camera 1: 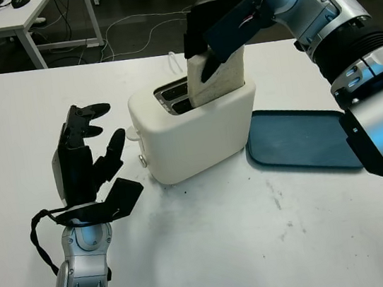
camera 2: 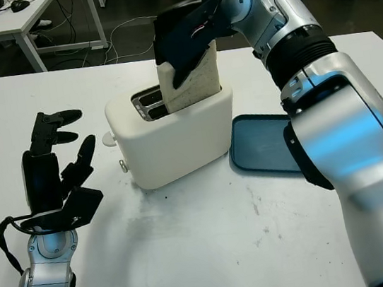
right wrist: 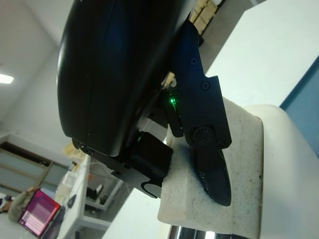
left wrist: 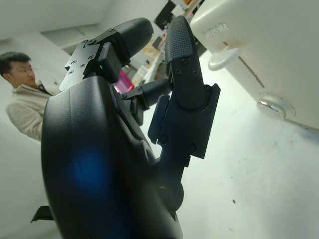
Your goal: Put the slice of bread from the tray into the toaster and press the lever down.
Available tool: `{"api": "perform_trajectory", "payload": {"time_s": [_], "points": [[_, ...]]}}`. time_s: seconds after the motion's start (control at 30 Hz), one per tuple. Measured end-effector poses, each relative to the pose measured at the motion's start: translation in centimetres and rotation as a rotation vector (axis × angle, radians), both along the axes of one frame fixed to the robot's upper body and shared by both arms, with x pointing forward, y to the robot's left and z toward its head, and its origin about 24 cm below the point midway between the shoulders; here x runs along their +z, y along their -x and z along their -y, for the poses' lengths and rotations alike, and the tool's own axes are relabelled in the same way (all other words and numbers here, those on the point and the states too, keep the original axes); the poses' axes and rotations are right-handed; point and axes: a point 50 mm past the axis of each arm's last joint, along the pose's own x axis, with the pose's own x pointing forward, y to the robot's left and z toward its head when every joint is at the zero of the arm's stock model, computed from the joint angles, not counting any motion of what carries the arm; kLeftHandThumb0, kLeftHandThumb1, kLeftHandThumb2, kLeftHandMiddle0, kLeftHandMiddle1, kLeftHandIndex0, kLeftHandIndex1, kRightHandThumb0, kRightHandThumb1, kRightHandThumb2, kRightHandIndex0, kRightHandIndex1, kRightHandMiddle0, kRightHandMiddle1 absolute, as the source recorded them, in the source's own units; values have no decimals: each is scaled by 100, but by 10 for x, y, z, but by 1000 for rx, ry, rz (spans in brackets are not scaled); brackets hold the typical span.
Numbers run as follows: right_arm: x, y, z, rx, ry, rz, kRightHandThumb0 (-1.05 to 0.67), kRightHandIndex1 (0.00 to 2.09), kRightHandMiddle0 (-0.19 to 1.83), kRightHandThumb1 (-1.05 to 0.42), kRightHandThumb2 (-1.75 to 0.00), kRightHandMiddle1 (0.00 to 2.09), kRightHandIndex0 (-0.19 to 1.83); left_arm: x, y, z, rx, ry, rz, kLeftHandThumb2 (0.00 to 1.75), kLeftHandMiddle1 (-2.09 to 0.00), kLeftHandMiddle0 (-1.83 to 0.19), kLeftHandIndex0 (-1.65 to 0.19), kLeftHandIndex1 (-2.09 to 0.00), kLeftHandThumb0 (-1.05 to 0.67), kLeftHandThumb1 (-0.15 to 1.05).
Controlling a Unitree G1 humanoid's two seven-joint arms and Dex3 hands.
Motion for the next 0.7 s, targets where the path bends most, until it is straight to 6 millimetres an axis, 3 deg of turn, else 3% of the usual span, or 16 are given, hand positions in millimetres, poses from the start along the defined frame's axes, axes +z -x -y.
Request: {"api": "perform_trajectory", "payload": {"time_s": [0.23, 0.7], "points": [[-9, 0, -3, 9, -42, 12, -44, 69, 127, -86, 0, 1, 122, 0, 0, 0, 0, 0, 0, 48, -138, -25, -23, -104, -58, 92], [-12, 1, -14, 47, -106, 72, -38, 75, 127, -87, -1, 1, 110, 0, 0, 0, 3, -1, -3, 47, -137, -25, -24, -105, -57, 92]]}}
